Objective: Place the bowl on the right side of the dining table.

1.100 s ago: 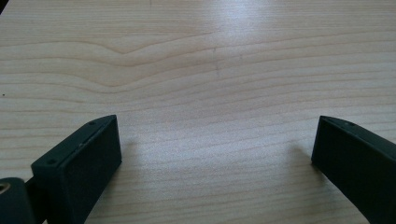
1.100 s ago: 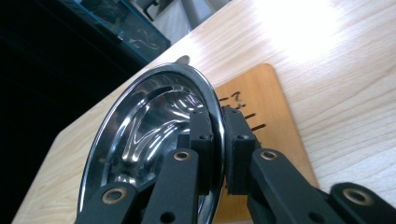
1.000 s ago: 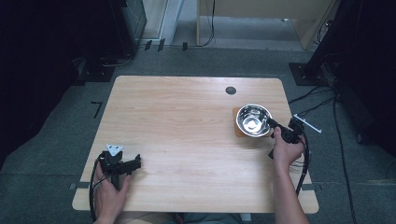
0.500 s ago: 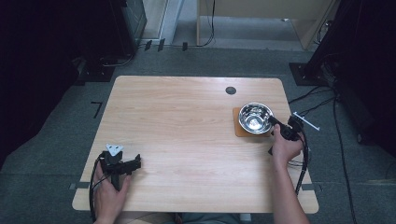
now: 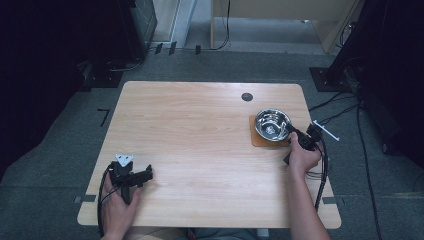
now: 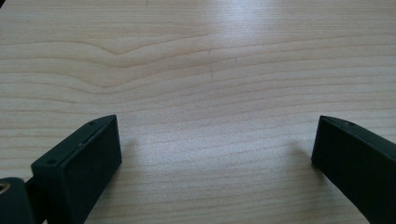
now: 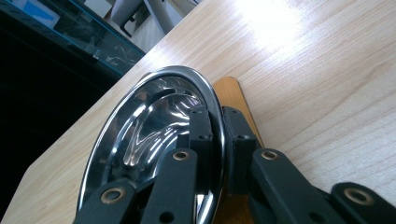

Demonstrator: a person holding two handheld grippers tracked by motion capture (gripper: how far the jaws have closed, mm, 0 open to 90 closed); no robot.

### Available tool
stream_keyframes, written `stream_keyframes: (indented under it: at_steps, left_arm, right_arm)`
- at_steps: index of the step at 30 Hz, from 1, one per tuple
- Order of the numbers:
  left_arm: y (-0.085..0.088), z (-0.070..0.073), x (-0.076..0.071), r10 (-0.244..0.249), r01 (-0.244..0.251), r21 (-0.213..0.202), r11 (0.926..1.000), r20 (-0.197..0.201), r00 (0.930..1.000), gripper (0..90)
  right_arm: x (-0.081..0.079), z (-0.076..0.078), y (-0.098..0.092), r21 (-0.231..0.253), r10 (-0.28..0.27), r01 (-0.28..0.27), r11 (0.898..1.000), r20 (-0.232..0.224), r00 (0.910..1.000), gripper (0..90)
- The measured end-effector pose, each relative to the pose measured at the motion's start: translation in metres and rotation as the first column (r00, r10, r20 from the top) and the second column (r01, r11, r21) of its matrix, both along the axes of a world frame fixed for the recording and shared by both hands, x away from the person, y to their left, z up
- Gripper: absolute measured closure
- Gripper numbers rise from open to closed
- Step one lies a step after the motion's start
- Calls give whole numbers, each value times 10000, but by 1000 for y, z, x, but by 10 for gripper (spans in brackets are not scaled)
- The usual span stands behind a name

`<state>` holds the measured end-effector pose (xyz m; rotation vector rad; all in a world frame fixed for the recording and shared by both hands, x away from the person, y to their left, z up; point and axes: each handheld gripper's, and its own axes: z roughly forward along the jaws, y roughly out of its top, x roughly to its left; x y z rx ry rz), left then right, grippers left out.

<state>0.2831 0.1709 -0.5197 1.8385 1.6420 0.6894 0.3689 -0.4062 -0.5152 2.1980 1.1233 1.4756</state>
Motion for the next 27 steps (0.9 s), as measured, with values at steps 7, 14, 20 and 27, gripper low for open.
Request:
stream_keyframes:
  at_steps: [7,14,20,27]
  left_arm:
    - [0,0,0,2,-2,-4,10000,4,10000,12]
    - [0,0,0,7,-7,-8,10000,0,10000,12]
    - [0,0,0,2,-2,-7,10000,-2,10000,12]
    - [0,0,0,4,-4,-6,10000,-3,10000,12]
  right_arm:
    - [1,-3,2,2,52,-52,10000,133,9999,828]
    - [1,-6,-3,-1065,71,-68,9943,24,10000,498]
    - [-1,-5,-6,-1959,254,-255,9803,-32,9997,436]
    - [-4,-2,-8,-2036,471,-429,9781,160,9988,401]
